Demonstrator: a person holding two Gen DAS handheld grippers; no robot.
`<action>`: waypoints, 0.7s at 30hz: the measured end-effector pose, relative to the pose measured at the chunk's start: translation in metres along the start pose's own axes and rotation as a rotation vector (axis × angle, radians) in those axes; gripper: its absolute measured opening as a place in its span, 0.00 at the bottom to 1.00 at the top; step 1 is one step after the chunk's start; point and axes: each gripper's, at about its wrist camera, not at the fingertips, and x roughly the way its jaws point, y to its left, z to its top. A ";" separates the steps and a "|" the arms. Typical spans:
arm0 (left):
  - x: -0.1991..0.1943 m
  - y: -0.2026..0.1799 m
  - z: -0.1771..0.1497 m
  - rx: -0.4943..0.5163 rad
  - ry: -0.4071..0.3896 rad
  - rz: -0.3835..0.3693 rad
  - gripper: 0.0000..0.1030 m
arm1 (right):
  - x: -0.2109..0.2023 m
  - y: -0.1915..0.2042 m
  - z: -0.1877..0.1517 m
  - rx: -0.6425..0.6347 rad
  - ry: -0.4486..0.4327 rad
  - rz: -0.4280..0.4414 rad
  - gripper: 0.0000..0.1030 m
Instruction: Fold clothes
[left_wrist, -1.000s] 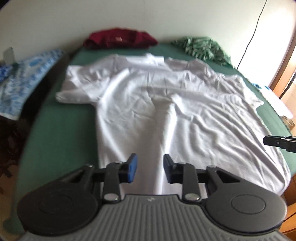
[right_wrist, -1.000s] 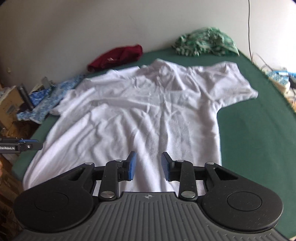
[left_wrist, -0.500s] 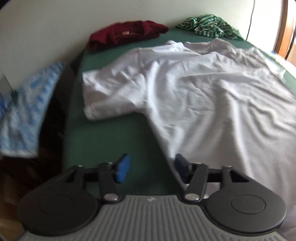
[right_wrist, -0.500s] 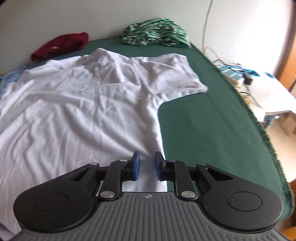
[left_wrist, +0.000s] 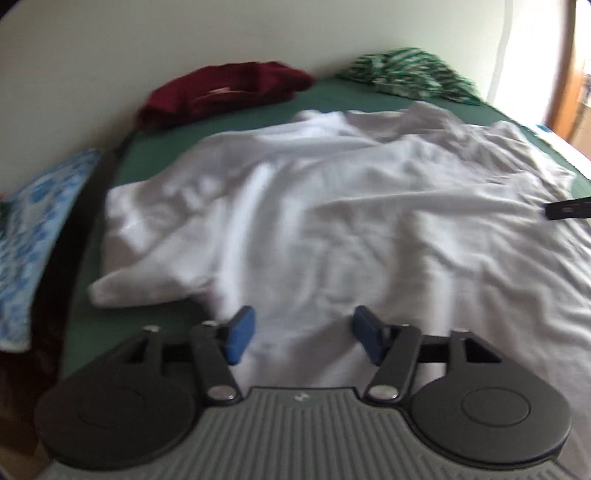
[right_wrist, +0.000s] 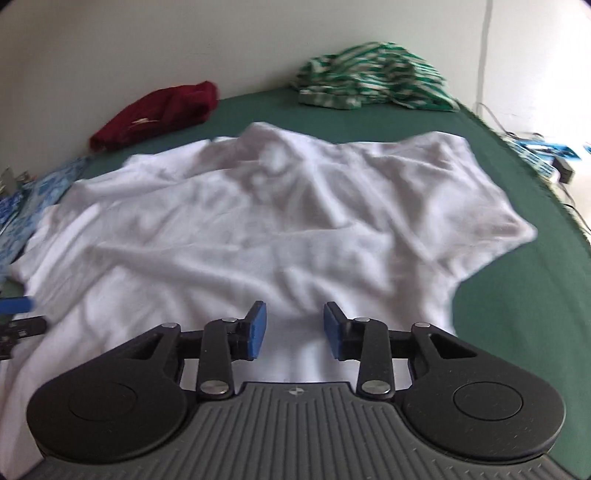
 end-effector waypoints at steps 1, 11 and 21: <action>-0.001 0.009 -0.001 -0.028 0.007 0.032 0.72 | 0.000 -0.012 0.002 0.010 -0.001 -0.024 0.27; -0.002 -0.018 0.064 0.015 -0.099 0.113 0.69 | 0.016 -0.024 0.045 0.051 -0.008 0.120 0.27; 0.107 -0.029 0.131 0.053 -0.008 0.093 0.61 | 0.103 0.009 0.103 -0.063 0.022 0.180 0.26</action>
